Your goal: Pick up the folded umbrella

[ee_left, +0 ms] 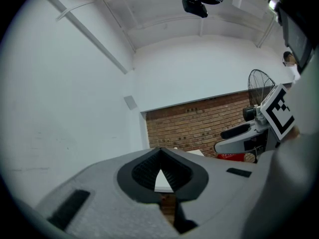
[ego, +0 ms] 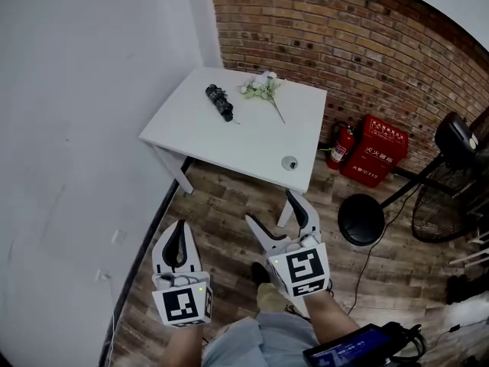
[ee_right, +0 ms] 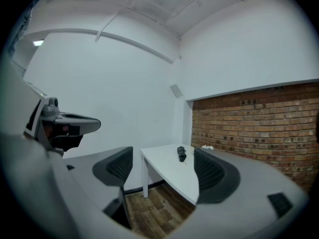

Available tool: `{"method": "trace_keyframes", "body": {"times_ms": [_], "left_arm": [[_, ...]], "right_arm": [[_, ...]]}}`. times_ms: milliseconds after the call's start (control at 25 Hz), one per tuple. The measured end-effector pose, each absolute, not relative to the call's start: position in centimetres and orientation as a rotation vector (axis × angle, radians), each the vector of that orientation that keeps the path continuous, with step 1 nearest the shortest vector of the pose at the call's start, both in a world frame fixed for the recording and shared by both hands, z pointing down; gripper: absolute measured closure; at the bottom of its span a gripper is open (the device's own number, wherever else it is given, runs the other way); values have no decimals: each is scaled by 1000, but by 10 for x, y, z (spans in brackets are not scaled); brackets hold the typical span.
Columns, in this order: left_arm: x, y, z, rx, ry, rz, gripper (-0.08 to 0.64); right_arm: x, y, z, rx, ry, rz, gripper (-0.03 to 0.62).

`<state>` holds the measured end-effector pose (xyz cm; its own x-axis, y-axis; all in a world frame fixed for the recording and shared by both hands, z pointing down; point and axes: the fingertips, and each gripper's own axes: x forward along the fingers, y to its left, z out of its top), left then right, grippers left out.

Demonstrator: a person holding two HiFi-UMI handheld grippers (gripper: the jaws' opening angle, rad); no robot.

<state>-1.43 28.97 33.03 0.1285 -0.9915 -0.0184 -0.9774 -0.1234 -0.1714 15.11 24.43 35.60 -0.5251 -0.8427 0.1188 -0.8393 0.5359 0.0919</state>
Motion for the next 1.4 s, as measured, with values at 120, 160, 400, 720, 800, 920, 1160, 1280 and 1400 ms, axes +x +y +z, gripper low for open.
{"method": "trace_keyframes", "body": {"times_ms": [120,160,400,720,800,920,1160,1280,1400], "left_arm": [[-16,256,333,-2252,1991,-160,552],[-16,245,333,-2252,1995,-163,552],[-14,180,333,-2247,2017,-187,552],[-11,112,328,-2210,2034,-196,552],[-10,100,325,-2199,2032,-196,552],[-14,89,318,-2171,2041,-200,552],[-28,71,309,-2121,2054,-186,552],[-40,63,312,-2109,2070,-183,552],[-54,51,314,-2102,2076,-174,552]], "right_arm": [[147,209,359,1427,-2626,-28,207],[146,198,360,1419,-2627,-21,207],[144,131,365,1382,-2628,5,209],[139,57,362,1340,-2667,-2,209],[139,43,360,1334,-2674,-8,210],[135,29,356,1324,-2689,-17,210],[124,2,344,1324,-2715,-52,213],[115,-8,346,1317,-2715,-65,213],[105,-23,348,1322,-2708,-73,212]]}}
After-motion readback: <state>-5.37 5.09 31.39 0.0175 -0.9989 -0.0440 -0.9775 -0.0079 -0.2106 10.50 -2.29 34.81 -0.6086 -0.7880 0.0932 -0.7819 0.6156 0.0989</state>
